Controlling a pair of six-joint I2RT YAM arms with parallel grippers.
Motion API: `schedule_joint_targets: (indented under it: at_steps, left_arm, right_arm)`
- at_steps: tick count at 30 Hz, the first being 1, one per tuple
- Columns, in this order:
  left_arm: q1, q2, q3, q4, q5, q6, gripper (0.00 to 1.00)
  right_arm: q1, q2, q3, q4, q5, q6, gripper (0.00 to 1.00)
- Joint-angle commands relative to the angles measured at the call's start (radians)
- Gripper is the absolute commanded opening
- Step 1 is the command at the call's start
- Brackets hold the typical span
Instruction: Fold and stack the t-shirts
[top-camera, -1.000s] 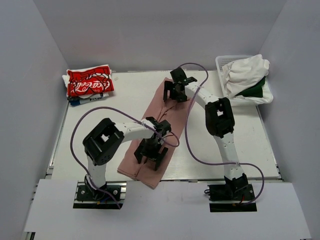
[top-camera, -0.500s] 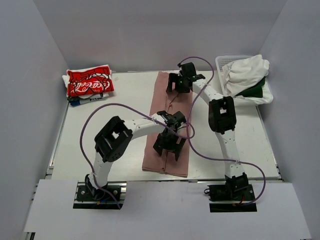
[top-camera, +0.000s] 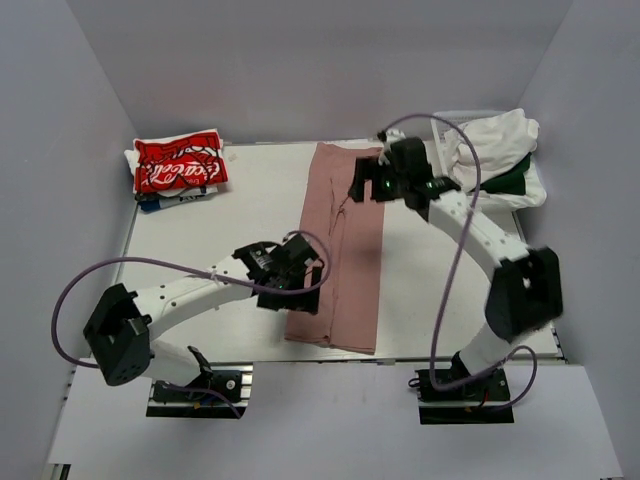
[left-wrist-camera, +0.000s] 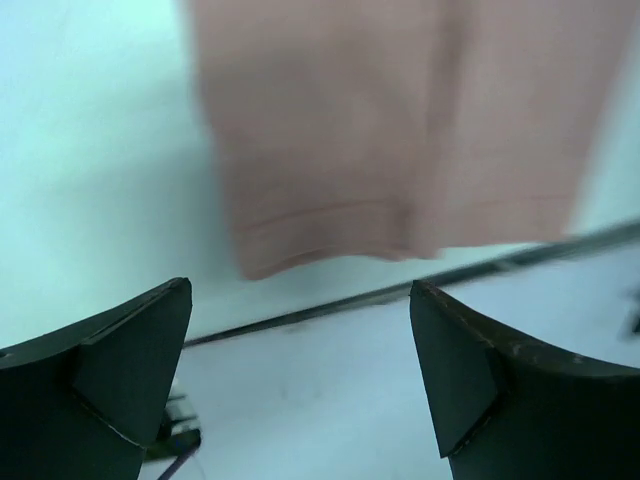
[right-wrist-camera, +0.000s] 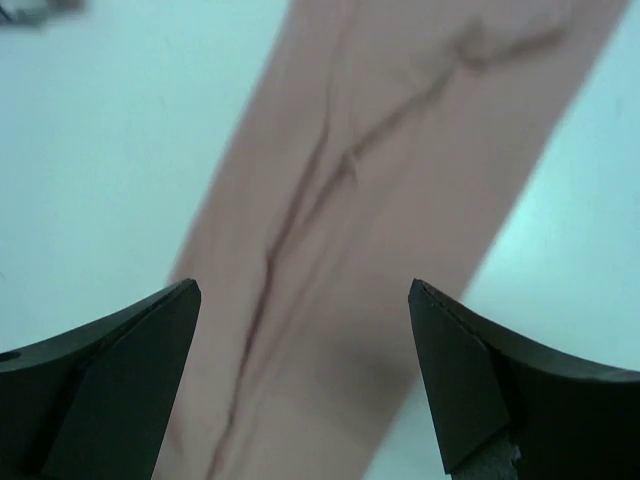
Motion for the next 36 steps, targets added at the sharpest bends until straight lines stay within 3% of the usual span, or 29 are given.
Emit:
schedule_joint_targets:
  at_steps: [1, 2, 5, 6, 10, 14, 17, 21, 25, 27, 30, 31, 34, 35, 36]
  left_arm:
    - [0.022, -0.027, -0.142, 0.012, -0.077, -0.158, 1.00]
    - [0.036, -0.027, -0.190, 0.033, -0.065, -0.158, 1.00]
    - [0.050, 0.010, -0.204, 0.072, -0.052, -0.167, 1.00]
    - [0.059, 0.033, -0.213, 0.095, -0.042, -0.167, 0.96]
    - [0.059, 0.070, -0.235, 0.180, 0.023, -0.126, 0.88]
    - [0.059, 0.113, -0.273, 0.213, 0.081, -0.115, 0.70]
    - [0.059, 0.131, -0.317, 0.252, 0.118, -0.115, 0.67]
    - [0.059, 0.142, -0.350, 0.293, 0.175, -0.115, 0.55]
    - [0.059, 0.142, -0.362, 0.273, 0.184, -0.115, 0.52]
    - [0.059, 0.131, -0.374, 0.273, 0.184, -0.115, 0.45]
    - [0.059, 0.131, -0.383, 0.291, 0.207, -0.095, 0.34]
    - [0.059, 0.140, -0.383, 0.291, 0.218, -0.095, 0.27]
    - [0.059, 0.160, -0.353, 0.271, 0.205, -0.086, 0.00]
    - [0.059, 0.160, -0.353, 0.271, 0.205, -0.086, 0.00]
    - [0.059, 0.160, -0.353, 0.271, 0.205, -0.086, 0.00]
  right_arm:
    - [0.051, -0.186, -0.296, 0.025, 0.073, 0.043, 0.90]
    - [0.062, -0.276, -0.465, 0.011, 0.072, 0.066, 0.90]
    - [0.142, -0.465, -0.666, -0.068, 0.103, 0.114, 0.90]
    - [0.207, -0.556, -0.721, -0.105, 0.089, 0.144, 0.90]
    - [0.285, -0.645, -0.833, -0.185, 0.021, 0.218, 0.90]
    - [0.370, -0.648, -0.901, -0.147, -0.060, 0.293, 0.90]
    - [0.433, -0.625, -0.908, -0.121, -0.095, 0.313, 0.90]
    - [0.499, -0.562, -0.907, -0.110, -0.106, 0.353, 0.90]
    - [0.549, -0.510, -0.899, -0.118, -0.074, 0.390, 0.90]
    - [0.564, -0.500, -0.907, -0.110, -0.039, 0.422, 0.87]
    - [0.576, -0.496, -0.922, -0.090, 0.012, 0.462, 0.72]
    - [0.579, -0.496, -0.921, -0.094, 0.023, 0.477, 0.54]
    - [0.582, -0.491, -0.904, -0.130, 0.061, 0.485, 0.31]
    - [0.584, -0.499, -0.899, -0.140, 0.072, 0.496, 0.08]
    - [0.588, -0.513, -0.899, -0.148, 0.114, 0.500, 0.00]
